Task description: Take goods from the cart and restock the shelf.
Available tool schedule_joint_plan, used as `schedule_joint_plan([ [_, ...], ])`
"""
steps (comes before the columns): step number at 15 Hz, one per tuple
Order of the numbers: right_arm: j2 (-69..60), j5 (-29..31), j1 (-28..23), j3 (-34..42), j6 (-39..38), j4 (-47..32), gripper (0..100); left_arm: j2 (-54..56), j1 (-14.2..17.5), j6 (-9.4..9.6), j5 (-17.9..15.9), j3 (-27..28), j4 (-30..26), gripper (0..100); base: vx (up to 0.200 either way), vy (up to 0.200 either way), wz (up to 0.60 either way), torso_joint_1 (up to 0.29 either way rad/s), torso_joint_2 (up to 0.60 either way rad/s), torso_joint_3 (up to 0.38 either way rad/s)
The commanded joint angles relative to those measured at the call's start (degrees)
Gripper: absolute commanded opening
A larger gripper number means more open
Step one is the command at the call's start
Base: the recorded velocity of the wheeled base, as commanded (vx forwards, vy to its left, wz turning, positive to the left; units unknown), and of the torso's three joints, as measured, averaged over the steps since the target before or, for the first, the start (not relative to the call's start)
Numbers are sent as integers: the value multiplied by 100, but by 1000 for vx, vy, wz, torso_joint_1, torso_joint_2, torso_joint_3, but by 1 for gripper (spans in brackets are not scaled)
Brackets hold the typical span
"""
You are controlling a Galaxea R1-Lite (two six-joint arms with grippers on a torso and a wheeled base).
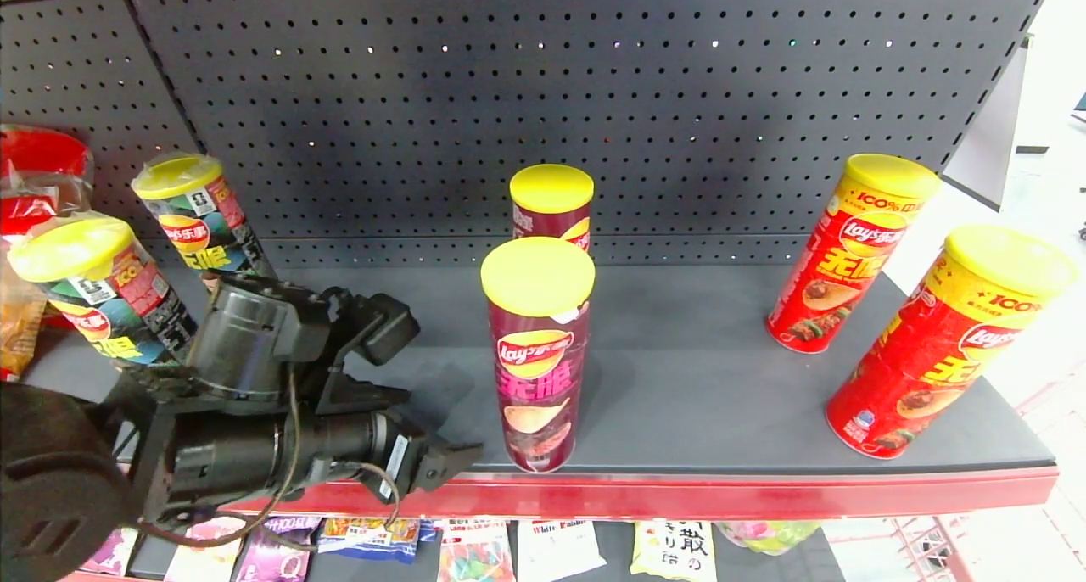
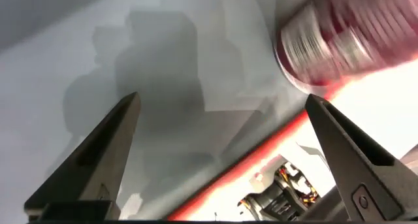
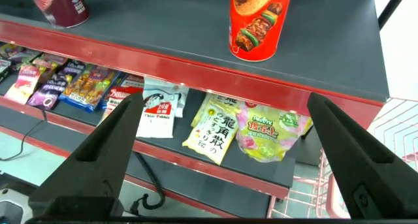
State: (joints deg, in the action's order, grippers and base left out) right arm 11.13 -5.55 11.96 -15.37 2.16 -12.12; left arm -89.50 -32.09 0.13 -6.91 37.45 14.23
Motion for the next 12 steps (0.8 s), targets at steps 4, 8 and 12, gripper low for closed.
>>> schedule_joint_plan([
  [4, 144, 150, -115, -89, 13, -458, 100, 3949, 273, -286, 1025, -1609, -1238, 100, 0, 0, 0, 0, 0, 0],
  [8, 126, 704, -985, -106, 30, -810, 100, 6015, 2145, -347, 1245, -581, -4824, 100, 0, 0, 0, 0, 0, 0],
  [12, -304, 730, -2013, -1, 118, -1240, 100, 7087, 3402, -681, 1166, -897, -5378, 100, 0, 0, 0, 0, 0, 0],
])
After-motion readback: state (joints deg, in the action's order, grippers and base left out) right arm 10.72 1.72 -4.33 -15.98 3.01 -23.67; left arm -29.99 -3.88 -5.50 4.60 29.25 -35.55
